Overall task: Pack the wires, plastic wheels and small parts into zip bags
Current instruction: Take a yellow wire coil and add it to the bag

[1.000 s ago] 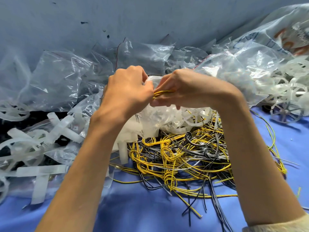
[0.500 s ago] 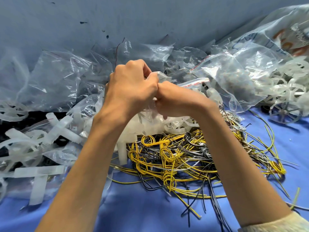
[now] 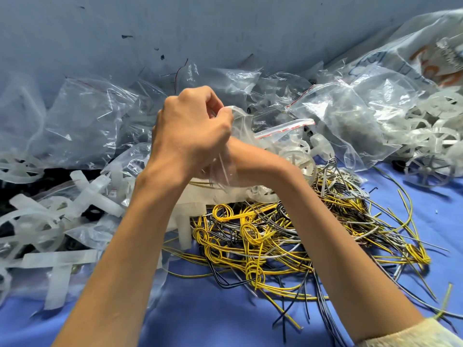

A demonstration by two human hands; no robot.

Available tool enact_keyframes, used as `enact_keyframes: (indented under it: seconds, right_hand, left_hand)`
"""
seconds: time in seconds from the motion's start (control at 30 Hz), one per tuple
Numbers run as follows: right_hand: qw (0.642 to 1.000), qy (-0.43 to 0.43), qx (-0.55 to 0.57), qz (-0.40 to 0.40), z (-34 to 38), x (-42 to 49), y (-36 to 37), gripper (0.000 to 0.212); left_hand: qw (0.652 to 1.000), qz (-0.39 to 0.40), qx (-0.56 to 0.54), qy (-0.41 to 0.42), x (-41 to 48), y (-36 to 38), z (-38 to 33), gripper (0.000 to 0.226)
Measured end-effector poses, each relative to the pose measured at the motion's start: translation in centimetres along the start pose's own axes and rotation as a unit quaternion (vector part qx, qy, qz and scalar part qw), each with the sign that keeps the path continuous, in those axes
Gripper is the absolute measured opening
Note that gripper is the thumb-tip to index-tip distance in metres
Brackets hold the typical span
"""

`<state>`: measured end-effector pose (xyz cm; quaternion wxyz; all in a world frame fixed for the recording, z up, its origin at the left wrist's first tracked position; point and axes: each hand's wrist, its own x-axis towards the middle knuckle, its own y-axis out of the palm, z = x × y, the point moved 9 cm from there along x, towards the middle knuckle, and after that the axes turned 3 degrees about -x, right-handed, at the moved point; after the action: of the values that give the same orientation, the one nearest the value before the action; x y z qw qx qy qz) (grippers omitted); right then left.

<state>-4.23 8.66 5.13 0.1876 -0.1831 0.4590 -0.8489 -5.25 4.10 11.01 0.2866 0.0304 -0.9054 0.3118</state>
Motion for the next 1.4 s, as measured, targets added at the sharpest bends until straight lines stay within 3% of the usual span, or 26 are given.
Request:
enact_keyframes:
  seconds: [0.07,0.13,0.3,0.37,0.47,0.5,0.7,0.8,0.9,0.97,1.07,1.13,1.2,1.27,1.33,1.4]
  right_hand:
    - [0.999,-0.001,0.016,0.044,0.1,-0.4,0.2,0.019]
    - [0.997,0.027,0.007,0.066,-0.5,-1.0,-0.3,0.001]
    - [0.993,0.085,-0.027,0.079,-2.1,-2.5,-2.2,0.054]
    - [0.989,0.113,-0.005,0.097,-2.6,-3.0,-2.2,0.049]
    - [0.989,0.081,-0.049,0.113,-1.6,-2.9,-1.6,0.007]
    - [0.99,0.061,-0.059,0.108,-0.9,-2.7,-1.5,0.004]
    - [0.996,0.011,-0.041,0.083,0.7,-1.7,-0.6,0.013]
    - [0.995,0.007,0.0,0.103,1.2,-1.5,0.3,0.04]
    - [0.995,0.0,-0.01,0.104,1.1,-1.6,-0.1,0.029]
    - [0.998,0.015,0.039,0.053,0.2,-1.8,-2.2,0.024]
    - [0.987,0.063,0.106,-0.107,-2.3,-2.9,-7.0,0.034]
    - [0.965,0.089,0.096,-0.229,-4.3,-4.0,-9.6,0.036]
    - [0.955,0.126,0.026,-0.269,-5.8,-4.4,-10.3,0.031]
    - [0.969,0.168,-0.058,-0.171,-7.4,-3.8,-8.5,0.025]
    - [0.974,0.182,-0.133,-0.013,-8.4,-3.0,-5.1,0.044]
    - [0.967,0.167,-0.18,0.076,-8.6,-2.4,-2.1,0.057]
  left_hand:
    - [1.0,0.007,-0.005,0.003,0.0,0.1,0.0,0.016]
    - [1.0,0.011,-0.006,0.004,0.0,0.1,0.0,0.017]
    - [1.0,0.009,0.0,0.004,0.1,0.0,0.3,0.018]
    - [1.0,0.006,-0.004,0.005,0.1,-0.1,0.3,0.018]
    - [1.0,-0.006,-0.013,0.009,0.1,-0.2,0.4,0.017]
    - [1.0,-0.013,-0.016,0.011,0.1,-0.3,0.4,0.016]
    - [0.997,-0.074,-0.026,0.012,0.3,-1.6,0.4,0.016]
    - [0.996,-0.087,-0.024,0.008,0.3,-2.2,0.7,0.018]
    - [0.997,-0.072,-0.011,-0.007,0.6,-2.3,1.5,0.02]
    - [1.0,-0.019,-0.009,-0.02,0.9,-1.5,2.3,0.024]
    - [0.994,0.098,0.032,-0.041,0.6,0.9,3.5,0.036]
    - [0.981,0.174,0.082,-0.036,0.1,2.6,3.9,0.039]
    - [0.96,0.256,0.111,-0.029,-0.7,4.3,4.1,0.036]
    - [0.93,0.343,0.133,-0.022,-1.9,5.7,4.2,0.039]
    - [0.906,0.392,0.157,-0.023,-2.7,6.3,4.5,0.041]
    - [0.896,0.403,0.184,-0.033,-2.9,6.3,5.1,0.036]
